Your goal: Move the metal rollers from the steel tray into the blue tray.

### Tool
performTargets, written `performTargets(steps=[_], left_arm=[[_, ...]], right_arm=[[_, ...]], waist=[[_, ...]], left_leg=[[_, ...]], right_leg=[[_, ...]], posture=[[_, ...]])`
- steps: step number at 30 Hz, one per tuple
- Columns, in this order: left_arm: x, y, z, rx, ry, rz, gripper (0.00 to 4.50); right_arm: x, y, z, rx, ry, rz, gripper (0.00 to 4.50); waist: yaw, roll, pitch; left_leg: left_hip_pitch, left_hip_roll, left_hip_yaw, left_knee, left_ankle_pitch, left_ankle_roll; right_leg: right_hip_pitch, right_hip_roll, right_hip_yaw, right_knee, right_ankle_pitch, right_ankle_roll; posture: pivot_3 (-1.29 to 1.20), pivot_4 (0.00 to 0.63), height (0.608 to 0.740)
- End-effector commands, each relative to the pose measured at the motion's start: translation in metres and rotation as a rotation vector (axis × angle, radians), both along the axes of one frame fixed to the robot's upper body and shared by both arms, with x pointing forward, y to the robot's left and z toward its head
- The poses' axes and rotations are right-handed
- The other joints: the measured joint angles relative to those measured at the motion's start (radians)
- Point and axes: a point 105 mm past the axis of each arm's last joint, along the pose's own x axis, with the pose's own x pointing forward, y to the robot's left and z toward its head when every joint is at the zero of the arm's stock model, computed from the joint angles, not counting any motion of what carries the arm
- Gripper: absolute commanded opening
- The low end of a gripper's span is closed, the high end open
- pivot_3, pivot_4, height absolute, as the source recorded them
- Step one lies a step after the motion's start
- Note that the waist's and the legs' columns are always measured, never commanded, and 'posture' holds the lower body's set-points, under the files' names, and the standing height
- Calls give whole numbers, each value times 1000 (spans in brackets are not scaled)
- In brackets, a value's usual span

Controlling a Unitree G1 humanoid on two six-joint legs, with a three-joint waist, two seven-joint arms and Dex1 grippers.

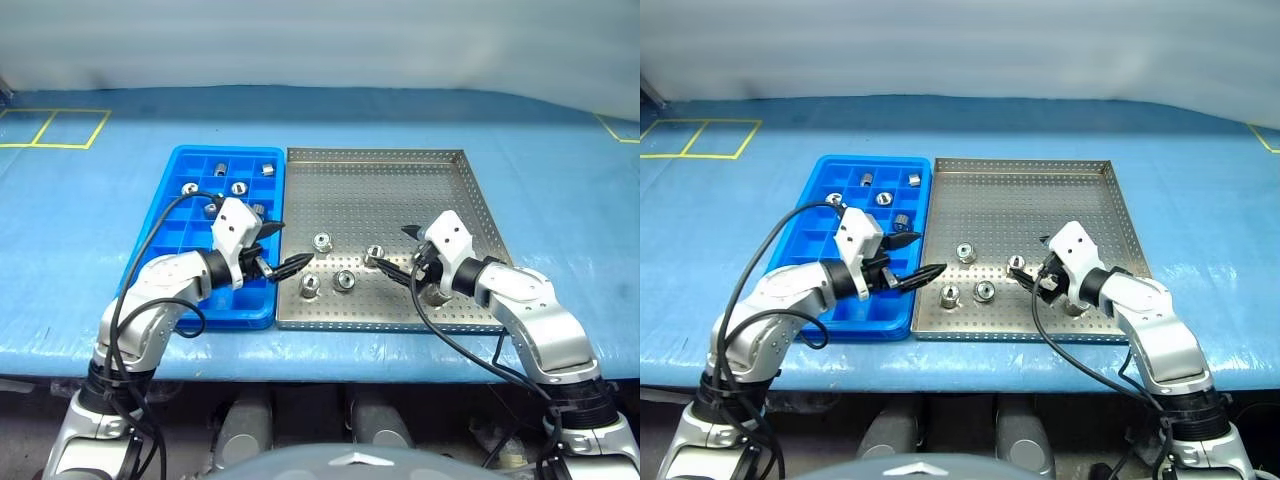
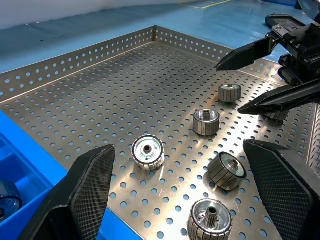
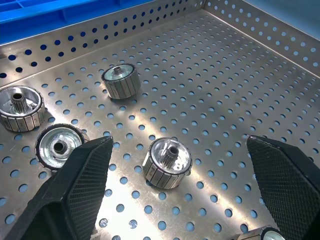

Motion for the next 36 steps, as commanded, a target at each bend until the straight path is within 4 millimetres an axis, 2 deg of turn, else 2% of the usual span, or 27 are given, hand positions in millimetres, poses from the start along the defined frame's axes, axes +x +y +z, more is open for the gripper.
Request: performTargets(steps=[1, 26, 30, 36], left_arm=[[-3, -4, 15, 1, -73, -30, 4500], [3, -15, 8, 56, -98, -38, 4500], [6, -14, 0, 154, -107, -23, 4500], [5, -23, -15, 337, -48, -129, 4500]], right_arm=[[2, -2, 12, -5, -55, -1, 4489], [1, 0, 15, -20, -87, 11, 4489], [1, -1, 14, -25, -89, 10, 4489], [2, 3, 13, -34, -95, 23, 4489]], waist=[[0, 0, 0], [-1, 0, 0], [-1, 0, 0], [0, 0, 0]], left_leg=[[0, 0, 0, 0, 0, 0], [0, 0, 0, 0, 0, 0], [0, 0, 0, 0, 0, 0], [0, 0, 0, 0, 0, 0]], right_leg=[[0, 0, 0, 0, 0, 0], [0, 0, 0, 0, 0, 0], [0, 0, 0, 0, 0, 0], [0, 0, 0, 0, 0, 0]], posture=[[37, 150, 740], [23, 150, 740], [24, 150, 740], [29, 150, 740]])
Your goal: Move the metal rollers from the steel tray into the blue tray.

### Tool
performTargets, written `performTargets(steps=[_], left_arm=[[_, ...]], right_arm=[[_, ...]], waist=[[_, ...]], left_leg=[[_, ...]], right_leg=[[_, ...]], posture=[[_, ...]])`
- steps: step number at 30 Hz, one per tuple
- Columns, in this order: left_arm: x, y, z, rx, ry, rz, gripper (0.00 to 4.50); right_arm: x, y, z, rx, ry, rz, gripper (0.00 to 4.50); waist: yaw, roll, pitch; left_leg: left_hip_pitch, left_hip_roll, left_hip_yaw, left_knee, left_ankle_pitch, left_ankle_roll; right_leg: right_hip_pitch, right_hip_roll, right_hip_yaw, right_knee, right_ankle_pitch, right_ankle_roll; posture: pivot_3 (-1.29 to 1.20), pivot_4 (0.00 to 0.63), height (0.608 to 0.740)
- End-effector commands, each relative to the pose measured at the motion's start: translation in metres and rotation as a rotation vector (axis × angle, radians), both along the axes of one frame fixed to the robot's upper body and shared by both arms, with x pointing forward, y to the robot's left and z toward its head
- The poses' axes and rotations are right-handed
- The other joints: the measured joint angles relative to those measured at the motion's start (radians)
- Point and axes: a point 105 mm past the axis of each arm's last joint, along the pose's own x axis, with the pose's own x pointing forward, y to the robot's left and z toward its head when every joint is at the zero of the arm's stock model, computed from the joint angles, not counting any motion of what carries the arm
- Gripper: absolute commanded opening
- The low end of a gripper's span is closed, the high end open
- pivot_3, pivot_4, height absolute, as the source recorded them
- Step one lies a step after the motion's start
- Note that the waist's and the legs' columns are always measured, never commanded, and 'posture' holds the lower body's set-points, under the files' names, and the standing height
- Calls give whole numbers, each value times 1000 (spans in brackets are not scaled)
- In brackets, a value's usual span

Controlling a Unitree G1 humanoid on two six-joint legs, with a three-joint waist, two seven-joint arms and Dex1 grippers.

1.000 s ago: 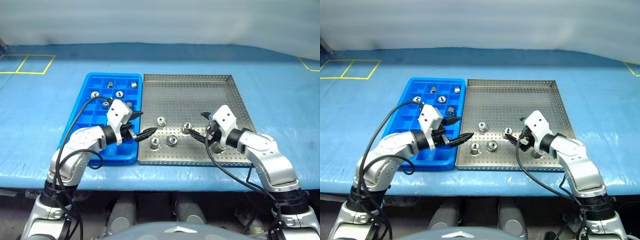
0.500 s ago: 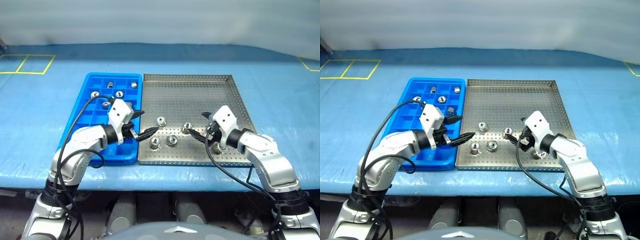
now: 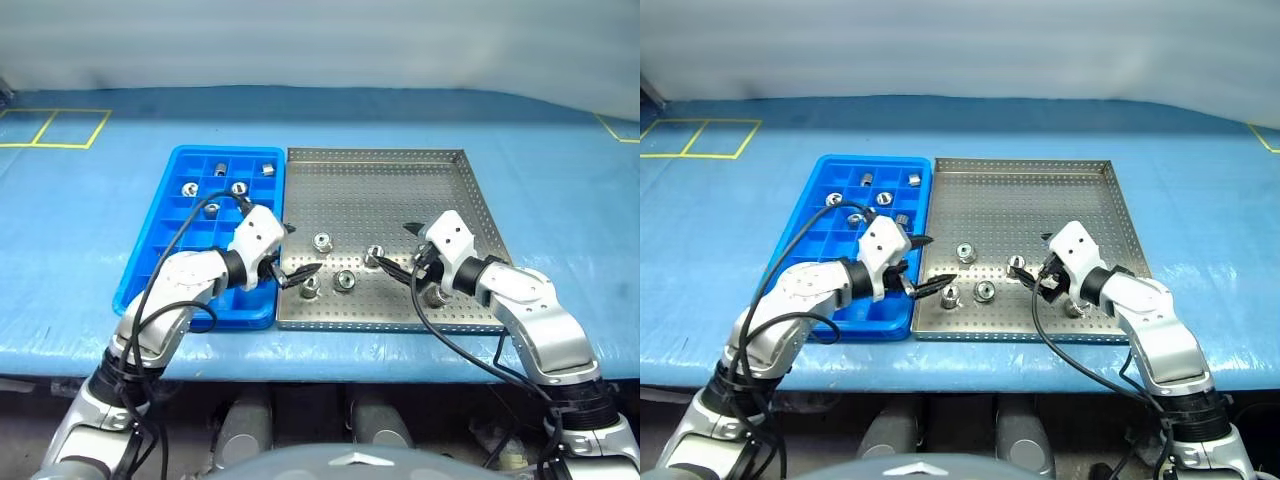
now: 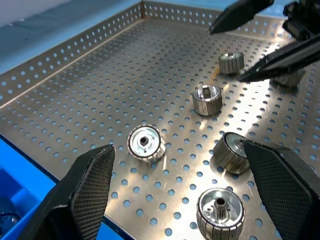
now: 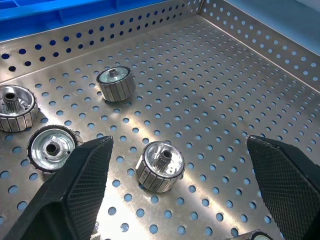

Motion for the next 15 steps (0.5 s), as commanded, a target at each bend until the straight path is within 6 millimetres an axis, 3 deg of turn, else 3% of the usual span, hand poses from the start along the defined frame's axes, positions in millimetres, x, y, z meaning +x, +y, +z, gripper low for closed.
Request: performTargets(steps=[1, 15], left_arm=[[2, -3, -3, 110, 2, -55, 4500], [6, 0, -36, 355, 46, -163, 4500]], right_arm=[[2, 3, 12, -13, -59, 24, 4489], [-4, 7, 18, 23, -137, 1, 4489]], waist=[[-1, 0, 0], [-11, 0, 0]], left_leg=[[0, 0, 0, 0, 0, 0], [0, 0, 1, 0, 0, 0]], right_leg=[[0, 0, 0, 0, 0, 0], [-1, 0, 1, 0, 0, 0]], posture=[[26, 150, 740], [-31, 150, 740]])
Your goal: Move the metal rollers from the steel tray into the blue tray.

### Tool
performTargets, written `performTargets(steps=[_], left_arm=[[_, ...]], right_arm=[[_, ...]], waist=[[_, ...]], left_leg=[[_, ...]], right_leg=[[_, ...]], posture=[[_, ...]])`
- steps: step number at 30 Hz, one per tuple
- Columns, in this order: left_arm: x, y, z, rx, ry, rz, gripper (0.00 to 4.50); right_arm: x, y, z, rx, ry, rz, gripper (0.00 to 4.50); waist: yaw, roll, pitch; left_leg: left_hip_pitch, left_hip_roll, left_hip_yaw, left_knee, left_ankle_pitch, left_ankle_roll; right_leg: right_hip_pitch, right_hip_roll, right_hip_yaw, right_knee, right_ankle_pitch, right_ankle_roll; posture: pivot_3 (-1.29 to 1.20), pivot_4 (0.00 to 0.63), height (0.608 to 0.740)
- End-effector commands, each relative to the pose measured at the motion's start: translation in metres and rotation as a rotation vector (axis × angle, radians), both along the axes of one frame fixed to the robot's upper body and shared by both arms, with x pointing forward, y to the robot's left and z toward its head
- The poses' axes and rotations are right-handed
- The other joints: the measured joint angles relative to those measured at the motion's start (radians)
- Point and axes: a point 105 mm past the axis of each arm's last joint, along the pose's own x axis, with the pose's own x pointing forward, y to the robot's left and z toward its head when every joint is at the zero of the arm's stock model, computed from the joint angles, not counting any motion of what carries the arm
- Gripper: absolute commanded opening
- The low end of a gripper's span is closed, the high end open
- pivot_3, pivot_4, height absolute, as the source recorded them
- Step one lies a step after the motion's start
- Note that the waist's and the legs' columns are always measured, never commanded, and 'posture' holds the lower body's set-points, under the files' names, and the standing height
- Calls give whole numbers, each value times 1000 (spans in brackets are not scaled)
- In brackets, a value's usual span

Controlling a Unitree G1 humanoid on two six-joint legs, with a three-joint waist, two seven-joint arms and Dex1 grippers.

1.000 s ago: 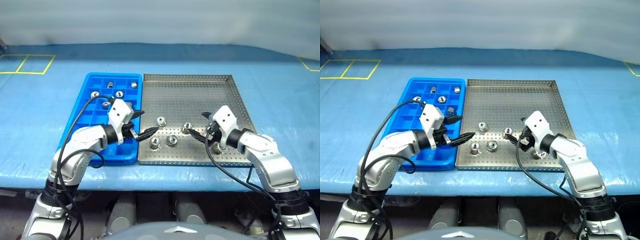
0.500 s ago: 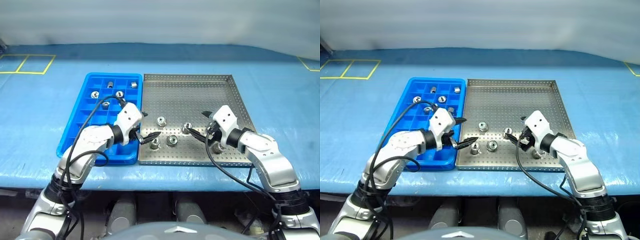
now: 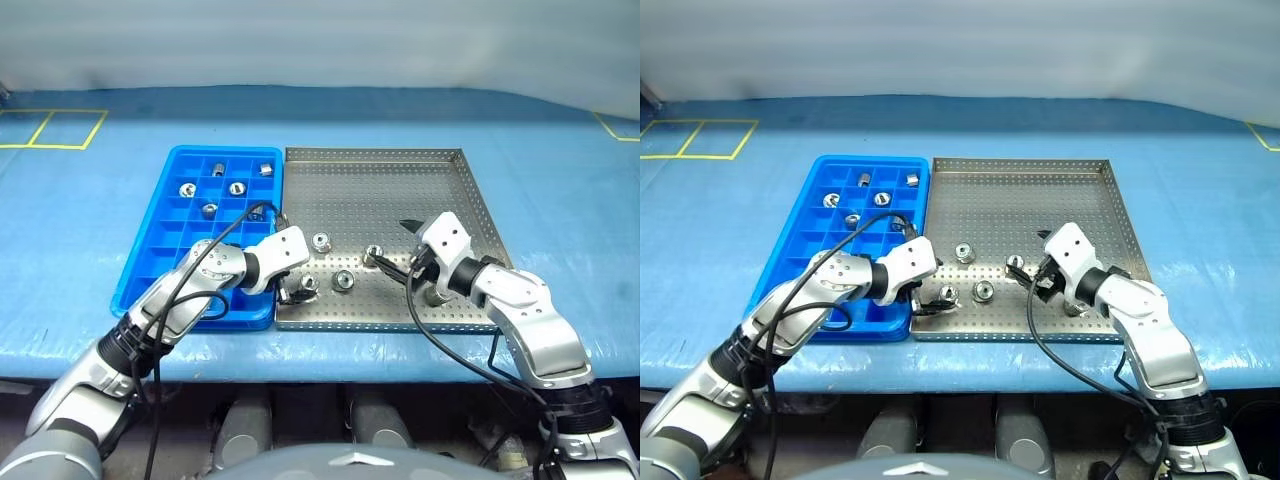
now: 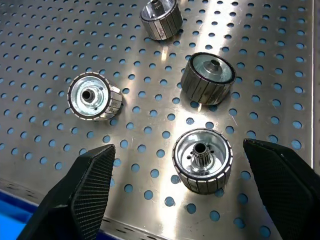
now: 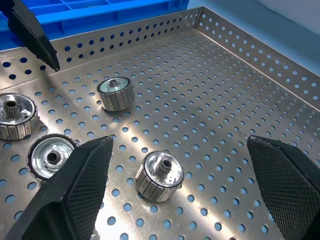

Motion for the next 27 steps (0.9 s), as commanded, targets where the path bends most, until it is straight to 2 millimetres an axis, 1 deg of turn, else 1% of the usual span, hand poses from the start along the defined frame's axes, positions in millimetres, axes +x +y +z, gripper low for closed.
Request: performTargets(steps=[1, 2, 5, 8, 12, 15, 18, 23, 25, 26, 27], left_arm=[[4, 4, -9, 71, -11, -11, 4500], [4, 4, -11, 85, -10, -15, 4500], [5, 6, -16, 116, -12, -25, 3898], [5, 6, -19, 132, -11, -42, 2915], [0, 3, -24, 149, 4, -84, 2915], [1, 3, -24, 152, 4, -87, 2915], [1, 4, -24, 149, 5, -84, 2326], [2, 6, -23, 153, 4, -83, 715], [2, 6, -22, 150, 2, -85, 715], [2, 6, -22, 147, -2, -84, 472], [3, 6, -21, 144, -5, -83, 324]], right_arm=[[-2, 1, 18, 7, -81, 0, 4489], [-2, 1, 18, 8, -85, -3, 4489], [-1, 0, 19, 9, -92, -13, 4500], [-1, 0, 20, 7, -96, -14, 4500], [-1, 1, 22, 10, -106, -17, 4500], [-1, 1, 22, 3, -109, -20, 4500], [0, 0, 22, 1, -113, -28, 4500], [2, -1, 23, 3, -121, -38, 4500], [2, 0, 23, 4, -123, -39, 4500], [3, 0, 23, 5, -124, -40, 4500], [3, 0, 23, 6, -125, -40, 4500]], waist=[[-1, 0, 0], [-2, 1, 0], [-6, 1, -1], [-9, 2, -1], [-11, 4, -2], [-13, 4, -3], [-13, 4, -3], [-16, 4, -3], [-18, 4, -3], [-18, 4, -3], [-18, 4, -3]], left_leg=[[0, 0, 0, 0, 0, 0], [1, 0, 0, 1, 0, 0], [2, 0, 0, 1, 0, 0], [3, 0, 0, 1, 0, 0], [4, 0, 0, 1, 0, 0], [4, 0, 0, 1, 0, 0], [4, 0, 0, 1, 0, 0], [4, 0, 0, 2, 0, 0], [4, 0, 0, 1, 0, 0], [4, 0, 0, 1, 0, 0], [4, 0, 0, 1, 0, 0]], right_leg=[[0, 0, 0, 0, 0, 0], [1, 0, 0, 0, 0, 0], [2, 0, 0, 1, 0, 0], [3, 0, 0, 1, 0, 0], [3, 0, 0, 1, 0, 0], [4, 0, 0, 1, 0, 0], [4, 0, 0, 1, 0, 0], [4, 0, 0, 1, 0, 0], [4, 0, 0, 1, 0, 0], [4, 0, 0, 1, 0, 0], [4, 0, 0, 1, 0, 0]], posture=[[-36, 150, 740], [-36, 150, 740], [-40, 150, 740], [-40, 150, 740], [-41, 150, 740], [-43, 150, 740], [-44, 150, 740], [-41, 150, 740], [-41, 150, 740], [-42, 150, 740], [-41, 150, 740]])
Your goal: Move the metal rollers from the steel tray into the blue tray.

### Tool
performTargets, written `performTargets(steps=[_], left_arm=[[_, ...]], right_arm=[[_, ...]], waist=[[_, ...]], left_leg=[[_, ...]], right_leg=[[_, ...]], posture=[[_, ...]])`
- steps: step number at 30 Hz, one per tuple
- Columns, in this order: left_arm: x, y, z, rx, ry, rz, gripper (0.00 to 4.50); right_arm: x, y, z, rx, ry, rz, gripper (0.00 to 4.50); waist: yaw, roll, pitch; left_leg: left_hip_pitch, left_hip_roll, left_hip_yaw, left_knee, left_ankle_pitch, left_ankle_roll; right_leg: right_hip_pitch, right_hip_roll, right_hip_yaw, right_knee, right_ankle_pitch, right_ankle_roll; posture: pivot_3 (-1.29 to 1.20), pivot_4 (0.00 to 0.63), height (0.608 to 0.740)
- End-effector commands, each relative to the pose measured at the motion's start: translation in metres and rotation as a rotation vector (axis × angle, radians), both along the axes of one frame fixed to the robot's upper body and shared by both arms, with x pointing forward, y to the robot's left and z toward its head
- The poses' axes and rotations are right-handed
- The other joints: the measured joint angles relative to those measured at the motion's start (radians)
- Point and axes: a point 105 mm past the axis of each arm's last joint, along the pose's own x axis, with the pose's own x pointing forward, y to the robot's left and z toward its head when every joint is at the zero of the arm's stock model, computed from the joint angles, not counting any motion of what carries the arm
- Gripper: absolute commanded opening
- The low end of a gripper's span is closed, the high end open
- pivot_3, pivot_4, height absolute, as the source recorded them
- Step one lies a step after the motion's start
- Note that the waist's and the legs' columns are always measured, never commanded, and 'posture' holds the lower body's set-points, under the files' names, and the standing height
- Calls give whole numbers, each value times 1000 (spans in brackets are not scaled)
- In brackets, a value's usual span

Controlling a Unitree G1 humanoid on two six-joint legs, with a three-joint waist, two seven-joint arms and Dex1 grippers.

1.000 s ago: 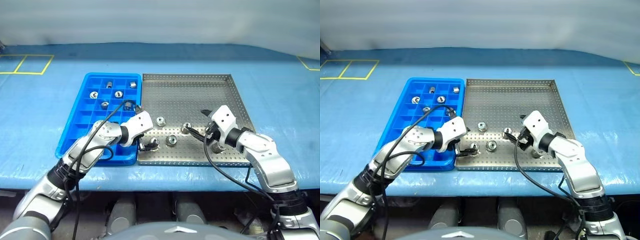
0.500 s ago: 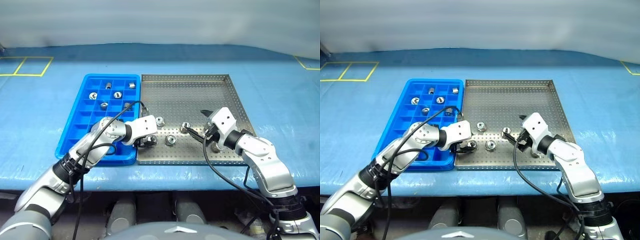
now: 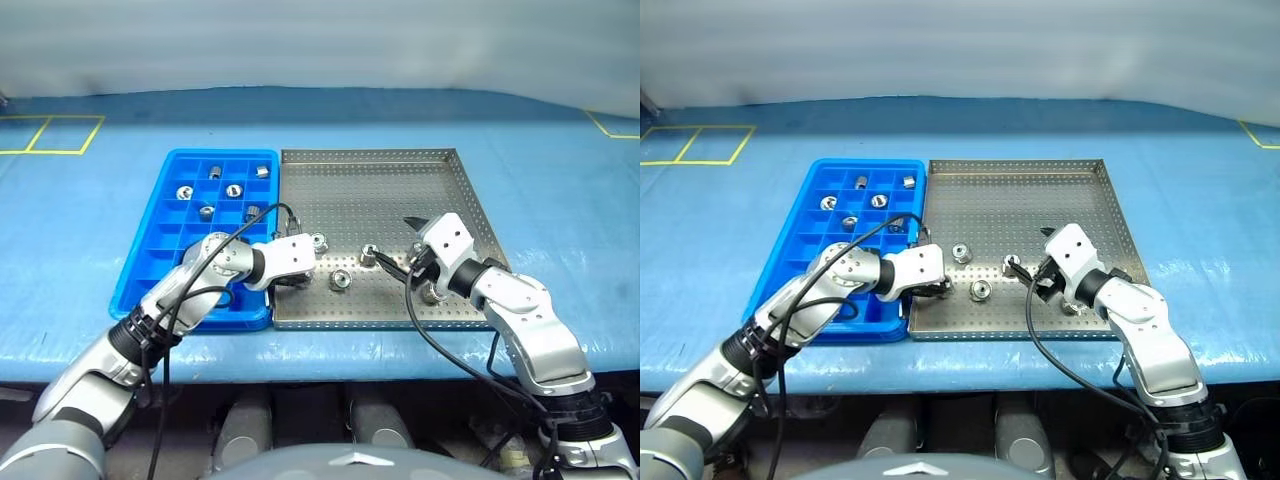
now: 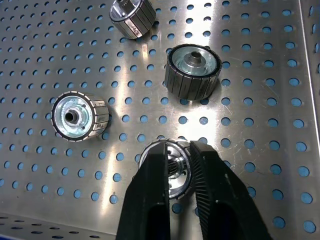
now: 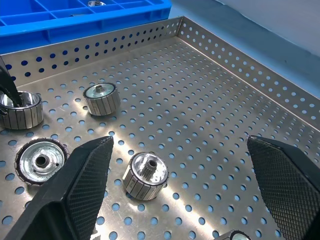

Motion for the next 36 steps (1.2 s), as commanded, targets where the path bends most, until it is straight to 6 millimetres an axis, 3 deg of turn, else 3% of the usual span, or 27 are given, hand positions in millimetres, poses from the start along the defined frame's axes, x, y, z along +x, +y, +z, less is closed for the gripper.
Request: performTargets(steps=[1, 9, 19, 29, 32, 36], left_arm=[[-1, 8, -15, 25, 40, 32, 164], [2, 8, -6, -48, 51, 63, 49], [24, 8, 32, -218, -34, 164, 49], [19, 0, 60, -108, -95, -85, 49], [25, 5, 66, -30, -140, -134, 587], [34, 10, 66, 62, -188, -158, 1890]], right_arm=[[3, 1, 17, 9, -74, 3, 4500], [3, 3, 15, 7, -71, 2, 4500], [3, 4, 13, 1, -68, 4, 4500], [5, 14, 11, 22, -86, 18, 4500], [3, 16, 9, 43, -97, 2, 4500], [3, 17, 7, 67, -112, -24, 4500]], waist=[[0, 0, 0], [-1, 0, 0], [-1, -2, 1], [-3, -3, 2], [-6, -3, 2], [-11, -3, 2]], left_leg=[[0, 0, 0, 0, 0, 0], [0, 0, 0, 0, 0, 0], [-2, 0, 0, 0, 0, 0], [-3, 0, 0, -1, 0, 0], [-3, 0, 0, -1, 0, 0], [-3, 0, 0, -1, 0, 0]], right_leg=[[0, 0, 0, 0, 0, 0], [0, 0, 0, 0, 0, 0], [-2, 0, 0, 0, 0, 0], [-2, 0, 0, 0, 0, 0], [-3, 0, 0, 0, 0, 0], [-3, 0, 0, 0, 0, 0]], posture=[[-41, 150, 740], [-36, 150, 740], [-32, 150, 740], [-50, 150, 740], [-76, 150, 740], [-107, 150, 740]])
